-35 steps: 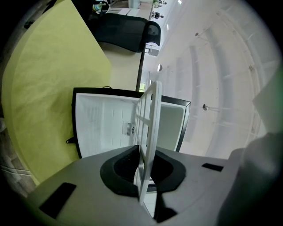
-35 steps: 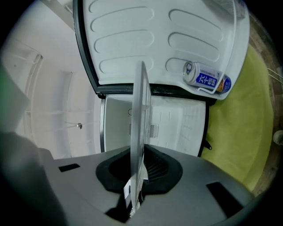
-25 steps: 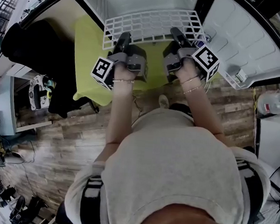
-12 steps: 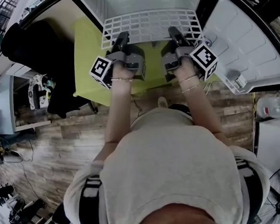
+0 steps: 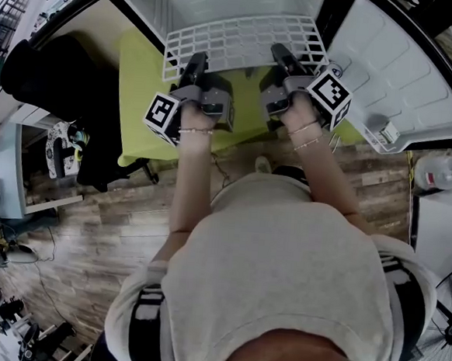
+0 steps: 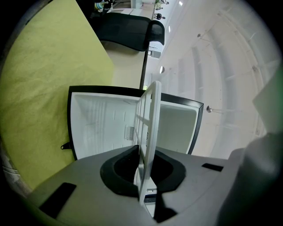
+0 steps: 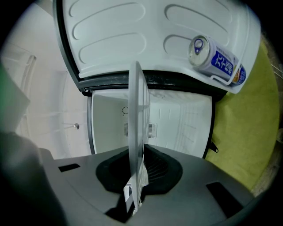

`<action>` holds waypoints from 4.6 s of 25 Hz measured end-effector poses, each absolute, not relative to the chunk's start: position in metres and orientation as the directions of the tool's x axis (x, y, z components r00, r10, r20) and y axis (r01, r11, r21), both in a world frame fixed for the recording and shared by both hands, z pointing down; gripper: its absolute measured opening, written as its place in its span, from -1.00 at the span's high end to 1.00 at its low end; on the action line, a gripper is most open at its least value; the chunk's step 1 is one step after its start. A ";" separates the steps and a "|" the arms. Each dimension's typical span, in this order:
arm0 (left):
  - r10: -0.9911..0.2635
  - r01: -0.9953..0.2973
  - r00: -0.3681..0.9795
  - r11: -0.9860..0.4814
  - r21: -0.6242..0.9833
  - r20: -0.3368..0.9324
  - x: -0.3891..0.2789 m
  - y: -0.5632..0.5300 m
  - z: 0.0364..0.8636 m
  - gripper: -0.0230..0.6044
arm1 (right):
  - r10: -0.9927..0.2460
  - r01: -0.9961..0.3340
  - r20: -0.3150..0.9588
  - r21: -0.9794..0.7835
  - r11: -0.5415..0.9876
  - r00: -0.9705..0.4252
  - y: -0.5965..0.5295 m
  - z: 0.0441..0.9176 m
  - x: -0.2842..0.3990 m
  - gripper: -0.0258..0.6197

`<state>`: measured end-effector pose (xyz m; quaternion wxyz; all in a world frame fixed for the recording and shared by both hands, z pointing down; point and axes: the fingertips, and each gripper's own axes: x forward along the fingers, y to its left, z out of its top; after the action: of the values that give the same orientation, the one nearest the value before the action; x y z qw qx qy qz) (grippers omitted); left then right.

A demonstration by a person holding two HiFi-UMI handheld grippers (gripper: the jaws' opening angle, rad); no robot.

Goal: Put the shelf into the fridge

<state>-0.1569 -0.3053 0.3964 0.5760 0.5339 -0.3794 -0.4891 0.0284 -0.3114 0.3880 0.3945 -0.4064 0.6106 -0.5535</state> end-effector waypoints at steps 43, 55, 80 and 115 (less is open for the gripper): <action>-0.976 0.045 0.220 0.001 0.999 -0.009 -0.151 -0.327 0.410 0.84 | -0.939 -0.086 0.004 -0.996 0.028 -0.344 -0.343 0.405 0.035 0.83; -0.982 0.043 0.188 0.004 0.999 -0.005 -0.155 -0.362 0.413 0.84 | -0.929 -0.099 -0.001 -0.994 0.040 -0.369 -0.380 0.408 0.031 0.83; -0.990 0.009 0.142 -0.023 1.000 -0.024 -0.160 -0.411 0.417 0.83 | -0.913 -0.123 -0.022 -0.989 0.079 -0.408 -0.430 0.411 0.026 0.82; -0.981 0.022 0.161 -0.102 0.995 -0.104 -0.149 -0.364 0.413 0.84 | -0.866 -0.110 -0.088 -0.980 0.163 -0.492 -0.387 0.405 0.008 0.82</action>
<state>-0.1491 -0.3636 0.4129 0.5158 0.5607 -0.4279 -0.4862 0.0085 -0.3869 0.4054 0.3518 -0.3608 0.6765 -0.5371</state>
